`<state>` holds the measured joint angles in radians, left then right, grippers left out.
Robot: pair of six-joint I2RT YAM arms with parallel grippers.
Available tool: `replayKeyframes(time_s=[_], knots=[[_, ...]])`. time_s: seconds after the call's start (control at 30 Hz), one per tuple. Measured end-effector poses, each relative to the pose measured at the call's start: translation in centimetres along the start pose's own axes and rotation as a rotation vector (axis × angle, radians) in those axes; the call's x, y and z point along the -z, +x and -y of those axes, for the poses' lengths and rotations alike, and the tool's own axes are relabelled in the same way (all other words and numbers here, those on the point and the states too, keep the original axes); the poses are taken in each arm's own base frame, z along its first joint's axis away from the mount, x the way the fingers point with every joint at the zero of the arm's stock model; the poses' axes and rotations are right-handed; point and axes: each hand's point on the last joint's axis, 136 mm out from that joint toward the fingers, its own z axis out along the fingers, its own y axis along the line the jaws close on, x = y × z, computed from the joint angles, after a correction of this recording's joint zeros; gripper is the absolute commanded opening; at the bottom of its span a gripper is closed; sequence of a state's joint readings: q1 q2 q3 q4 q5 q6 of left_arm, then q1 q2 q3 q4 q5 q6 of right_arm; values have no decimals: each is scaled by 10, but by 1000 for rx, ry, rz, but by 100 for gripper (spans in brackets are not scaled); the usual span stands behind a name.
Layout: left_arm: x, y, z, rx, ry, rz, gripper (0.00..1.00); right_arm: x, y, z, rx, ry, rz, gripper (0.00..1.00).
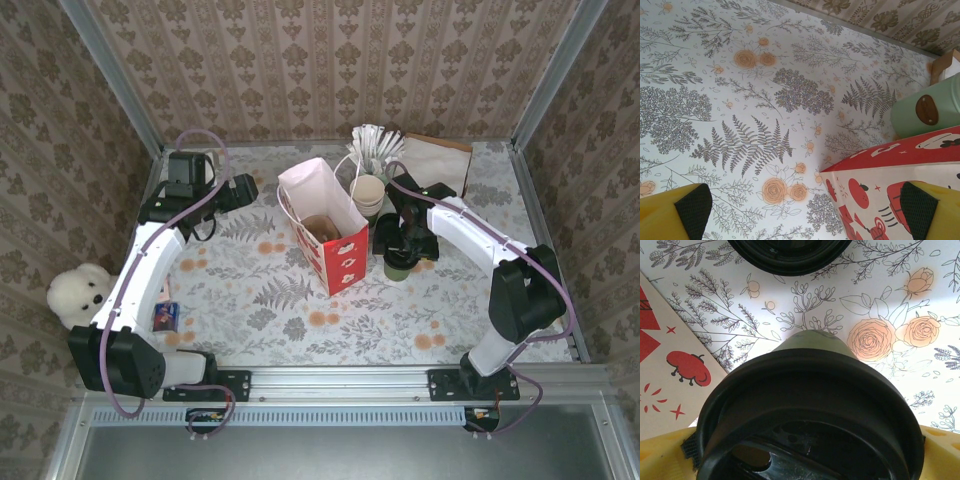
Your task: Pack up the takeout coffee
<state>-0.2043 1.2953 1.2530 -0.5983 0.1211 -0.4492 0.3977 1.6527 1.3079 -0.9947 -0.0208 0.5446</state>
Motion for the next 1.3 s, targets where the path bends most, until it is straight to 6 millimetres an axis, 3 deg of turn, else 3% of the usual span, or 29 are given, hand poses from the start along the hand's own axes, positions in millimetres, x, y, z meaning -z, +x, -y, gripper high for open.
replayKeyframes(time_s=[1.3], knots=[[1, -2, -1, 6, 1, 1, 100, -1, 8, 9, 133, 113, -121, 98]])
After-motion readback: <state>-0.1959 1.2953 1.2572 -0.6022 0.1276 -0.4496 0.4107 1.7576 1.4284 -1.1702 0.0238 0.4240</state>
